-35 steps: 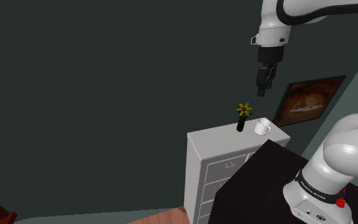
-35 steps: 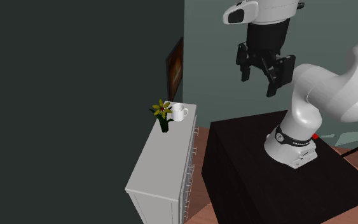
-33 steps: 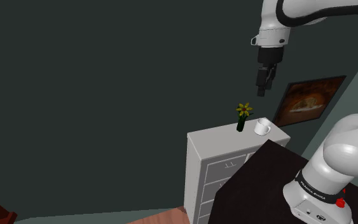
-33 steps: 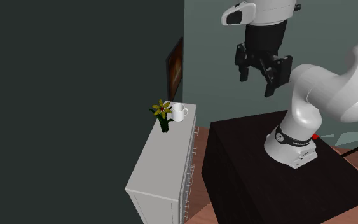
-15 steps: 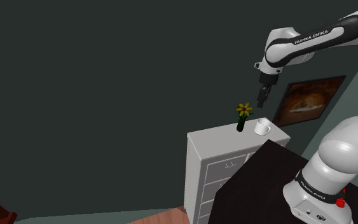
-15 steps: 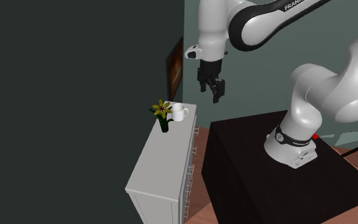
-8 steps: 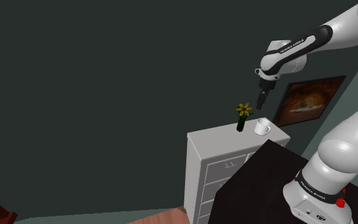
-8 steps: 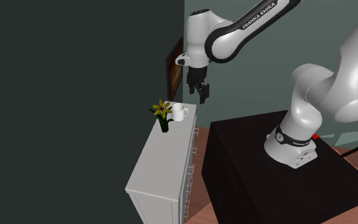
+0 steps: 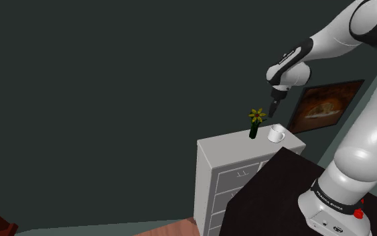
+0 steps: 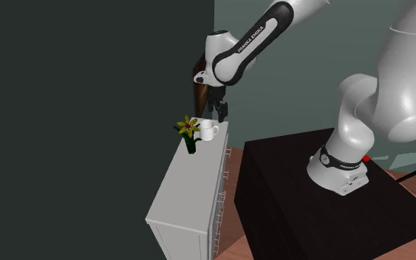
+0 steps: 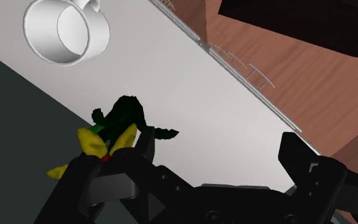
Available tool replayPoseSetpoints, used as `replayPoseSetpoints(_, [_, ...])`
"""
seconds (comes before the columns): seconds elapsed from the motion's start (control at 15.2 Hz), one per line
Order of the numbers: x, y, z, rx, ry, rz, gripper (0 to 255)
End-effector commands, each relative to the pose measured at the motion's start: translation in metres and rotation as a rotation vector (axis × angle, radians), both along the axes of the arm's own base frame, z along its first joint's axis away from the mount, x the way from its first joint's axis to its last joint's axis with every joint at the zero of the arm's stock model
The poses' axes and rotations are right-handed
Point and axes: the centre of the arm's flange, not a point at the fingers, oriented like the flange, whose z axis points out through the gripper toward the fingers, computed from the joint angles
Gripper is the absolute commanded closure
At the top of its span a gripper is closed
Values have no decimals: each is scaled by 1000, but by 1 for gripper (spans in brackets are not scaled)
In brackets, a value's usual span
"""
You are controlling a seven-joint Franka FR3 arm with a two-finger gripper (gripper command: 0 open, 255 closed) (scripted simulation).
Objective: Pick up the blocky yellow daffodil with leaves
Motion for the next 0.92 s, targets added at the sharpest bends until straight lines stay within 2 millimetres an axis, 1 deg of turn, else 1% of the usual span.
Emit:
replayPoseSetpoints(0.0, [7,-23,-15,-1,-12,7,0])
replayPoseSetpoints(0.66, [47,-119,-88,-3,-67,34,0])
replayPoseSetpoints(0.86, [47,-119,-104,-3,-67,34,0])
